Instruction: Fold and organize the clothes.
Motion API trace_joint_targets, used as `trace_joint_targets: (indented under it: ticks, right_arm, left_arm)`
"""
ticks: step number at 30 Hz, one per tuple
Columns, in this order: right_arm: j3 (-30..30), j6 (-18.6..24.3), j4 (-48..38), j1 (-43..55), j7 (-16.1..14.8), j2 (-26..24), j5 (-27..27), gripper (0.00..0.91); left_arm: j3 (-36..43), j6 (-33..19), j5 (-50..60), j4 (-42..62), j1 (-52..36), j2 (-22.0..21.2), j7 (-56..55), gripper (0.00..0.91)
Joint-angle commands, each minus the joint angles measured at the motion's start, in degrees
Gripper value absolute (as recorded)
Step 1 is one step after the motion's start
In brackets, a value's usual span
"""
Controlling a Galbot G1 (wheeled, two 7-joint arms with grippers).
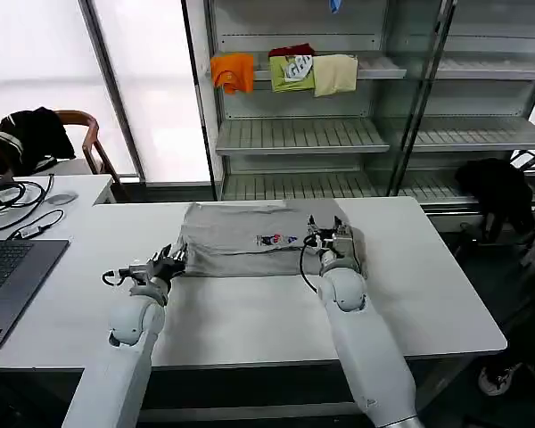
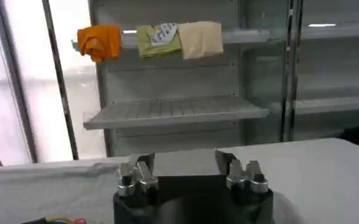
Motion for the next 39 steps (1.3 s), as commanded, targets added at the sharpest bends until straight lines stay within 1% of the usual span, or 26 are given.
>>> trace_joint_targets:
  ticks: [1,7,10,11,12,15,18,22,27,39]
  right_arm:
    - [-0.14,-1.54,3.15,-1.16,1.15,-0.37,0.10,0.907]
    - [-0.03,-7.00,11.85,-4.35,3.75,-2.39,0.69,0.907]
    - [-0.20,-10.90,17.06,-7.65,4.25,-4.67,-0.89,0.907]
    - [-0.25,-12.60,18.57,-8.80,4.54,-5.24,-0.52,0.907]
    - [-0.20,-13.23,20.24,-9.66,5.35,-5.79,0.02,0.907]
    - [0.00,-13.42,22.59,-11.55,5.99,-7.75,0.18,0.907]
    - [0.18,-13.48,22.71,-12.30,6.36,-9.71,0.20,0.907]
    - [0.88,-13.42,24.19,-15.42,5.43,-11.66,0.76,0.907]
    - [1.69,-13.37,24.30,-18.15,5.00,-12.43,2.13,0.907]
    - [2.02,-13.36,22.45,-18.49,4.78,-12.61,2.58,0.907]
  left_arm:
    - [0.10,3.61,-0.49,-6.26,1.91,0.16,-0.62,0.907]
    - [0.08,4.61,-2.24,-12.89,5.23,0.63,-1.64,0.907]
    - [-0.11,4.63,-2.25,-15.43,7.75,1.21,-1.47,0.907]
    - [-0.28,4.62,-2.18,-15.85,8.47,1.40,-1.31,0.907]
    - [-0.41,4.62,-2.21,-16.22,9.26,1.62,-1.27,0.907]
    - [-0.90,4.62,-1.72,-16.97,10.77,2.34,-1.28,0.907]
    - [-1.11,4.64,-1.45,-17.25,11.76,3.14,-0.98,0.907]
    - [-1.07,4.61,-1.01,-16.72,12.63,3.33,-0.75,0.907]
    - [-0.18,4.56,-0.18,-15.79,13.41,2.29,-0.69,0.907]
    - [-0.81,4.09,0.11,-10.69,9.07,2.00,-1.33,0.907]
